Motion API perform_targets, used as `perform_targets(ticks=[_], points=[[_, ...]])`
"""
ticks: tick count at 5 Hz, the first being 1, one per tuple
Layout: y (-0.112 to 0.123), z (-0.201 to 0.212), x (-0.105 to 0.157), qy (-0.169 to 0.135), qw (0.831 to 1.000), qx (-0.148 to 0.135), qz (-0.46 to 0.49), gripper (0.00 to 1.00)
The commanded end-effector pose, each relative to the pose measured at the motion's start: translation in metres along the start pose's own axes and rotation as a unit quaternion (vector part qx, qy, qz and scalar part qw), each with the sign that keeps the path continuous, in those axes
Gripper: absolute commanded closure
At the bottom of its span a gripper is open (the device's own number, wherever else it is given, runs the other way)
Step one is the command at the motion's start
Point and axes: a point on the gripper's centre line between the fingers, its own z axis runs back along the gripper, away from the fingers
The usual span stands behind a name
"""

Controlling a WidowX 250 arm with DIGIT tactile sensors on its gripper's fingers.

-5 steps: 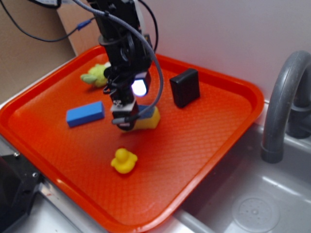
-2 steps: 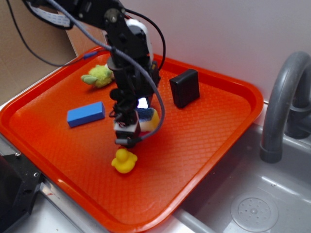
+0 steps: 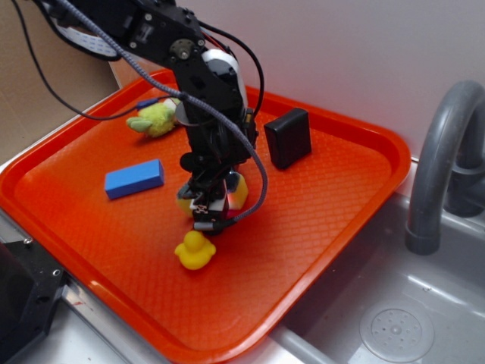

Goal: Grab the green sponge.

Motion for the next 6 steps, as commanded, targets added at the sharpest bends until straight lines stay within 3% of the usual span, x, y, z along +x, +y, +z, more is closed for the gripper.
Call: perform_targets(ticks=[1,2,3,4,5,6], points=[[0.000,0.042,-0.002,0.024,0.994,0.009,0.108,1.00],[0.009,0.088,-0.011,0.054,0.972,0.005,0.229,1.00],[0.011,0.135,-0.031,0.058,0.945,-0.004,0.322,1.00],[0.003,0.171,-0.054,0.053,0.909,0.008,0.413,1.00],[-0.006,0.196,-0.079,0.024,0.878,-0.001,0.478,1.00],[-0.006,0.202,-0.087,0.012,0.852,0.016,0.522,1.00]])
